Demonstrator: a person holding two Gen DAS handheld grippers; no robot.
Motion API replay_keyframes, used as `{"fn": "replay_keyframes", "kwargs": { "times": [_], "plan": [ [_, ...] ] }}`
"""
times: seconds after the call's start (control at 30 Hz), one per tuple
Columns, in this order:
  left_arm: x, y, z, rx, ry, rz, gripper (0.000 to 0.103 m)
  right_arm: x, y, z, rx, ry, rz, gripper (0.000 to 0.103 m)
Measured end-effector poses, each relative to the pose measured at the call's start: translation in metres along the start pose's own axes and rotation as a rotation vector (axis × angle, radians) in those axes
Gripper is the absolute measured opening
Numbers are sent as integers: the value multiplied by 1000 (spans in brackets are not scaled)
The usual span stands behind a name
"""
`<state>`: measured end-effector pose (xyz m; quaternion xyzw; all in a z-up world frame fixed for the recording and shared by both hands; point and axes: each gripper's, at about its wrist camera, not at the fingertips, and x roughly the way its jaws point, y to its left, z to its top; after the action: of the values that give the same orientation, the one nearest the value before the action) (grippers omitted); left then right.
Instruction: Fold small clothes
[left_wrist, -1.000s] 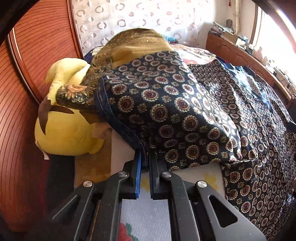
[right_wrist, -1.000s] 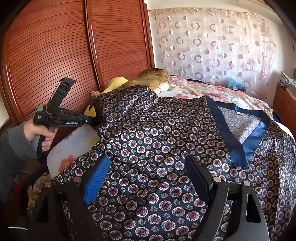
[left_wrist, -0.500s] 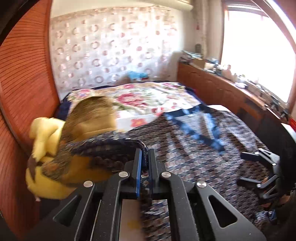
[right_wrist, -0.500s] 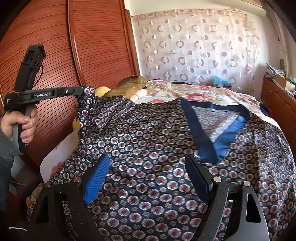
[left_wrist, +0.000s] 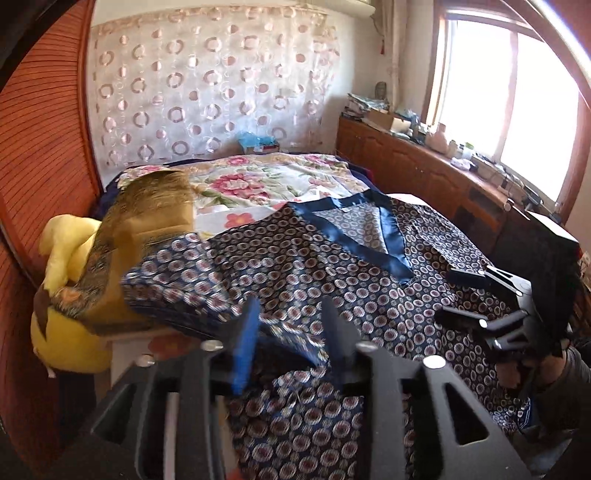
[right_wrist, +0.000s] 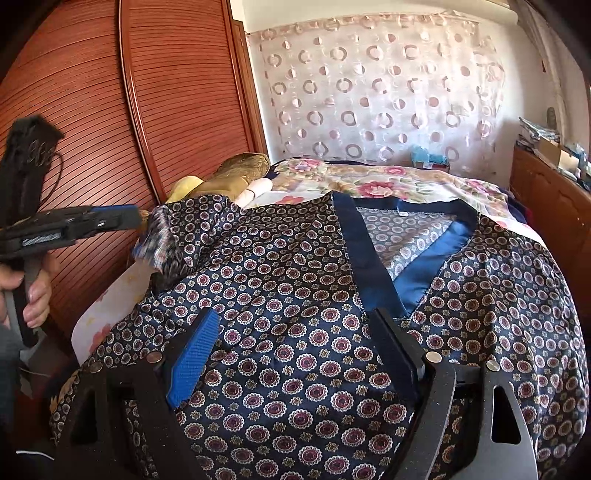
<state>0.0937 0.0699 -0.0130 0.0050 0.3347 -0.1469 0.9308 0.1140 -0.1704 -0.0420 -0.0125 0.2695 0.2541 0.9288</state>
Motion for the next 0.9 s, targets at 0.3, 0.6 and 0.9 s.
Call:
{"fn": "replay_keyframes", "kwargs": {
  "times": [0.3, 0.6, 0.9],
  "plan": [
    [-40, 22, -27, -46, -59, 91, 40, 21, 32, 33, -99, 5, 113, 76],
    [-70, 54, -44, -118, -106, 157, 41, 81, 111, 73, -293, 74, 257, 63],
    [-66, 61, -54, -137, -91, 157, 41, 165, 155, 80, -455, 223, 197, 8]
  ]
}}
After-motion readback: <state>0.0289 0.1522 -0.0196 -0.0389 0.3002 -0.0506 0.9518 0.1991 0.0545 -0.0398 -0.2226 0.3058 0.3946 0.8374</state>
